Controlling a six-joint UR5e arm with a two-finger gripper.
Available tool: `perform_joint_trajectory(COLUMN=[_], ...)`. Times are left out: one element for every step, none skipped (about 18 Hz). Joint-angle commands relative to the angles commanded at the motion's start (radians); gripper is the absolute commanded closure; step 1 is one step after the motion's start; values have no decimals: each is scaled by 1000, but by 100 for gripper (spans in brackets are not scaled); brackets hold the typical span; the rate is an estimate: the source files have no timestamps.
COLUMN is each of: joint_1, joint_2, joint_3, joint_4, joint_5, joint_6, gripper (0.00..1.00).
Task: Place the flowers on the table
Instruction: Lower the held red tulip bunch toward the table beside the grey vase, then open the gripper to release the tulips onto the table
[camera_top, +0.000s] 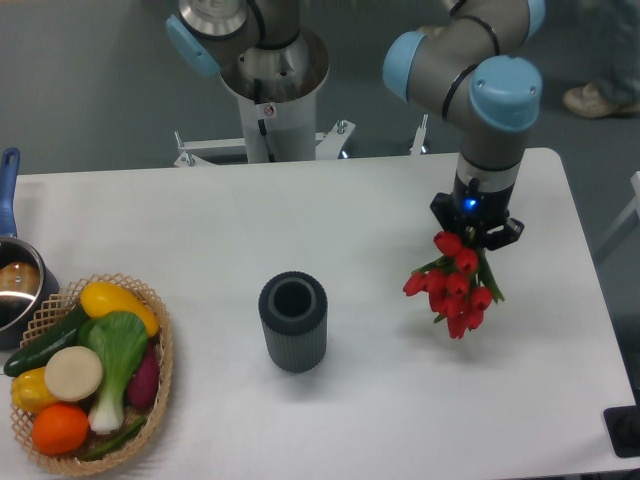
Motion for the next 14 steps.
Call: perform_joint_trajectory(joint_1=[-2, -3, -11, -14, -14, -14, -12, -11, -9, -6, -3, 1, 9, 14], joint_2=[0, 0, -2, -2, 0, 1, 3, 5, 8, 6, 6, 8, 14, 21], joint_3=[0, 0, 0, 2, -1, -8, -12, -12, -12, -12, -14, -20, -29, -32], joint_4=[-2, -2, 0, 2, 2, 8, 9, 9, 11, 12, 18, 23, 23, 23], joint_5=[-5, -9, -12, -11, -9, -9, -8, -6, -8, -9, -8, -6, -5, -5], joint_6=[0, -2, -8, -11, -11, -6, 0, 2, 0, -2, -3, -2, 0, 2], gripper=[72, 66, 41, 0, 0, 0, 0, 0, 0, 0, 0, 0, 0, 0])
